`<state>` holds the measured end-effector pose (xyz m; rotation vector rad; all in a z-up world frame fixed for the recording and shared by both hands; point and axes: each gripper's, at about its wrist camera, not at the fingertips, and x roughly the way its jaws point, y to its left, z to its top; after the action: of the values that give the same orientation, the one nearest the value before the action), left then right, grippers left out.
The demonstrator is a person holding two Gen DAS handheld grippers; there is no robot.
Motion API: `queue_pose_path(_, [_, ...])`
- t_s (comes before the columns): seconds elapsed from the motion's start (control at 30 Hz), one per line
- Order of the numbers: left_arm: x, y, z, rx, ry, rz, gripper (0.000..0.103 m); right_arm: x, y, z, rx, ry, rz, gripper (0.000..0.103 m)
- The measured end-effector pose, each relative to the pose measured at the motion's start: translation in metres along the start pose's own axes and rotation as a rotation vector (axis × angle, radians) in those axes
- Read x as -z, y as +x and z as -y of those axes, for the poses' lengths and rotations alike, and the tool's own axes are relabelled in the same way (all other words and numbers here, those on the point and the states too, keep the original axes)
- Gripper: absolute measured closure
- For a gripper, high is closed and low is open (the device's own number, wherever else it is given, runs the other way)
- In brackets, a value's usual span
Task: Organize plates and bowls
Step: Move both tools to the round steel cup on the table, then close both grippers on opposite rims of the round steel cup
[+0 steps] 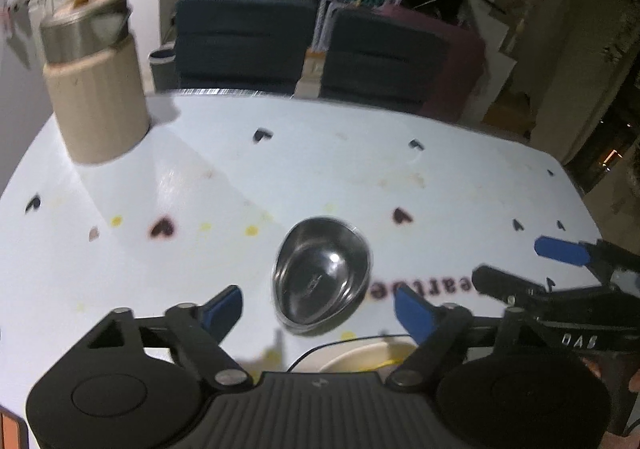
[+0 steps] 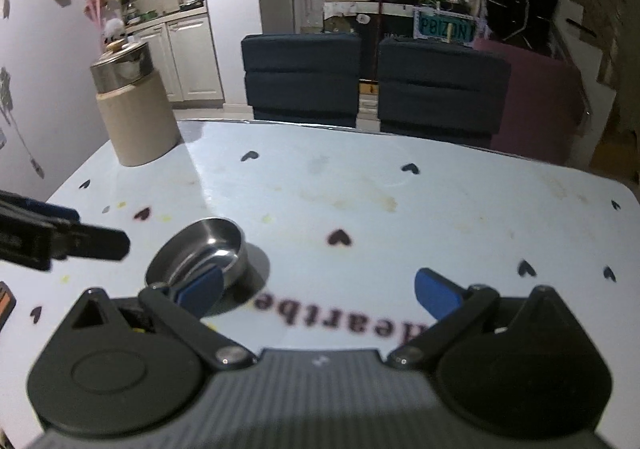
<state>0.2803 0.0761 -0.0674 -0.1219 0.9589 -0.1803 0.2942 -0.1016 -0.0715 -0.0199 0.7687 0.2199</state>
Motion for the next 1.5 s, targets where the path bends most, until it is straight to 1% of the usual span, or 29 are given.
queue_pose_path(0.07, [0.002, 0.005, -0.009, 0.001, -0.027, -0.023, 0.028, -0.006, 0.007, -0.003, -0.034, -0.001, -0.012, 0.002])
queue_pose_path(0.13, [0.004, 0.010, -0.017, -0.005, -0.053, -0.042, 0.029, -0.012, 0.014, -0.010, -0.066, -0.015, -0.021, 0.007])
queue_pose_path(0.3, [0.007, 0.023, -0.030, -0.027, -0.113, -0.072, 0.030, -0.024, 0.038, -0.031, -0.118, -0.065, -0.045, 0.017])
queue_pose_path(0.4, [0.005, 0.031, -0.033, -0.040, -0.124, -0.079, 0.030, -0.030, 0.052, -0.043, -0.133, -0.093, -0.055, 0.019])
queue_pose_path(0.53, [0.004, 0.044, -0.033, -0.047, -0.123, -0.109, 0.030, -0.033, 0.070, -0.052, -0.126, -0.130, -0.084, 0.027])
queue_pose_path(0.6, [0.003, 0.051, -0.031, -0.052, -0.112, -0.119, 0.030, -0.033, 0.079, -0.054, -0.117, -0.141, -0.103, 0.030])
queue_pose_path(0.67, [0.003, 0.057, -0.031, -0.062, -0.100, -0.130, 0.030, -0.033, 0.089, -0.054, -0.103, -0.143, -0.121, 0.034])
queue_pose_path(0.73, [0.004, 0.061, -0.030, -0.064, -0.096, -0.142, 0.030, -0.033, 0.096, -0.053, -0.110, -0.134, -0.136, 0.039])
queue_pose_path(0.83, [0.005, 0.067, -0.031, -0.075, -0.077, -0.156, 0.030, -0.033, 0.106, -0.055, -0.119, -0.134, -0.156, 0.041])
queue_pose_path(0.93, [0.007, 0.071, -0.037, -0.083, -0.076, -0.164, 0.029, -0.031, 0.113, -0.061, -0.083, -0.166, -0.164, 0.045])
queue_pose_path(1.0, [0.007, 0.072, -0.041, -0.098, -0.077, -0.168, 0.029, -0.030, 0.116, -0.062, -0.059, -0.172, -0.171, 0.051])
queue_pose_path(1.03, [0.007, 0.073, -0.042, -0.107, -0.074, -0.170, 0.028, -0.029, 0.117, -0.061, -0.048, -0.172, -0.177, 0.051])
queue_pose_path(1.1, [0.006, 0.073, -0.046, -0.106, -0.083, -0.160, 0.027, -0.027, 0.119, -0.058, -0.015, -0.173, -0.190, 0.056])
queue_pose_path(1.27, [0.002, 0.073, -0.046, -0.140, -0.071, -0.131, 0.027, -0.022, 0.115, -0.052, -0.022, -0.182, -0.224, 0.057])
queue_pose_path(1.4, [-0.004, 0.074, -0.044, -0.157, -0.071, -0.106, 0.027, -0.017, 0.109, -0.051, -0.040, -0.213, -0.255, 0.060])
queue_pose_path(1.5, [-0.007, 0.077, -0.040, -0.168, -0.061, -0.093, 0.027, -0.011, 0.106, -0.048, -0.061, -0.231, -0.280, 0.061])
